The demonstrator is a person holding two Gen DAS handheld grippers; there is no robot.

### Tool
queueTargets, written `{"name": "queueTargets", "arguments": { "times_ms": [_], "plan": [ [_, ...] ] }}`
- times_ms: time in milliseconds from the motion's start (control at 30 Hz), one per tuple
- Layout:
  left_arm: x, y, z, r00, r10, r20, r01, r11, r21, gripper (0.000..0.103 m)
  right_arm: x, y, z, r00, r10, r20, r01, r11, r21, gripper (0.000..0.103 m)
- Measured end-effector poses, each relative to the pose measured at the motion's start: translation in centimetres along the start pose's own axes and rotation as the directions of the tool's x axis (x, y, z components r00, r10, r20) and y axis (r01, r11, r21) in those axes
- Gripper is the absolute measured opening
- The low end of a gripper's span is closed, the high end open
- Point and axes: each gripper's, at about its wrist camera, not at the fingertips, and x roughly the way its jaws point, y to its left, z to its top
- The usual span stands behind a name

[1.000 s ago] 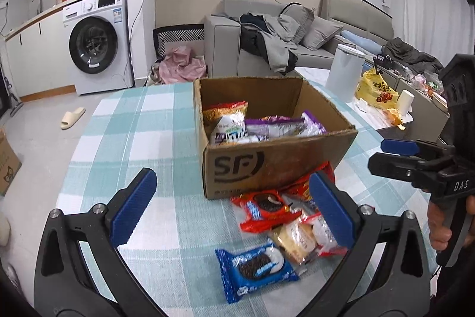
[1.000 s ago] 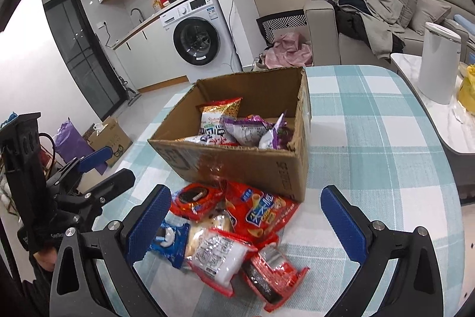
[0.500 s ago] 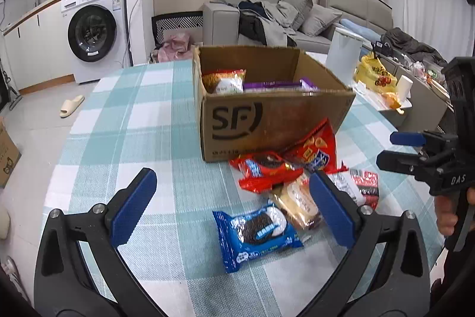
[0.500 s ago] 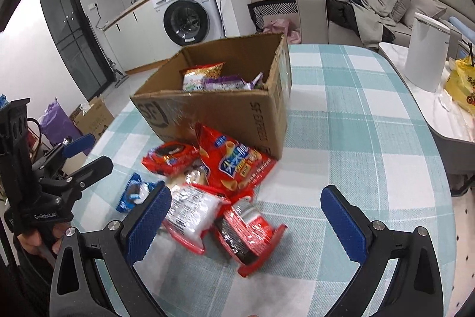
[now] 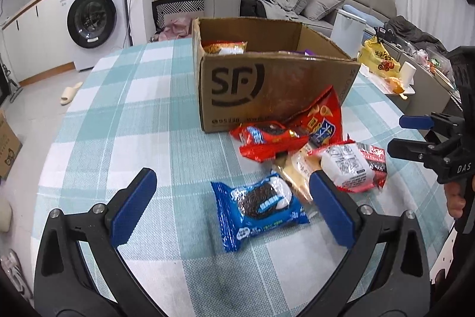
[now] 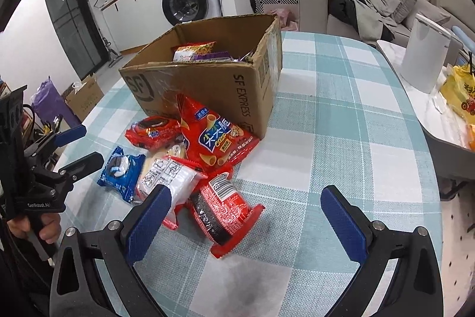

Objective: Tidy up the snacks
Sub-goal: 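Move both grippers back toward the snacks beside the box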

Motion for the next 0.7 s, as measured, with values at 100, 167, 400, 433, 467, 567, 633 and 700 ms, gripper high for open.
{"name": "queueTargets", "arguments": {
  "times_ms": [100, 167, 400, 433, 467, 567, 633, 700],
  "plan": [
    [0.3, 0.1, -0.4, 1.000, 0.007, -0.013, -0.007, 1.000, 0.000, 0.102, 0.5, 0.4, -0.2, 1.000, -0.012, -0.020, 0.011, 1.000, -0.027, 0.103],
    [0.6, 0.1, -0.5, 1.000, 0.001, -0.025, -0.001, 1.000, -0.002, 0.102, 0.8, 0.6, -0.3, 0.999, -0.025, -0.027, 0.024, 0.999, -0.037, 0.103],
    [1.8, -0.5, -1.2, 0.998, -0.009, -0.060, 0.010, 1.000, 0.021, 0.102, 1.5, 0.4, -0.6, 0.997, -0.057, -0.056, 0.053, 0.996, -0.067, 0.103],
    [2.0, -0.5, -1.3, 0.998, -0.010, -0.066, 0.011, 1.000, 0.022, 0.102, 1.6, 0.3, -0.7, 0.996, -0.060, -0.060, 0.056, 0.996, -0.066, 0.103],
    [2.3, -0.6, -1.4, 0.997, -0.011, -0.073, 0.012, 1.000, 0.018, 0.102, 1.7, 0.1, -0.7, 0.996, -0.061, -0.067, 0.056, 0.996, -0.065, 0.103],
    [3.0, -0.3, -1.5, 0.995, -0.026, -0.095, 0.025, 1.000, -0.012, 0.102, 1.9, -0.4, -0.9, 0.995, -0.062, -0.078, 0.057, 0.996, -0.064, 0.103],
    [3.3, -0.3, -1.5, 0.995, -0.026, -0.099, 0.023, 0.999, -0.023, 0.102, 2.0, -0.7, -0.9, 0.995, -0.057, -0.082, 0.052, 0.997, -0.060, 0.103],
    [3.7, -0.2, -1.6, 0.994, -0.026, -0.103, 0.023, 0.999, -0.025, 0.102, 2.2, -0.8, -1.1, 0.994, -0.057, -0.090, 0.052, 0.997, -0.062, 0.103]
  ]
}}
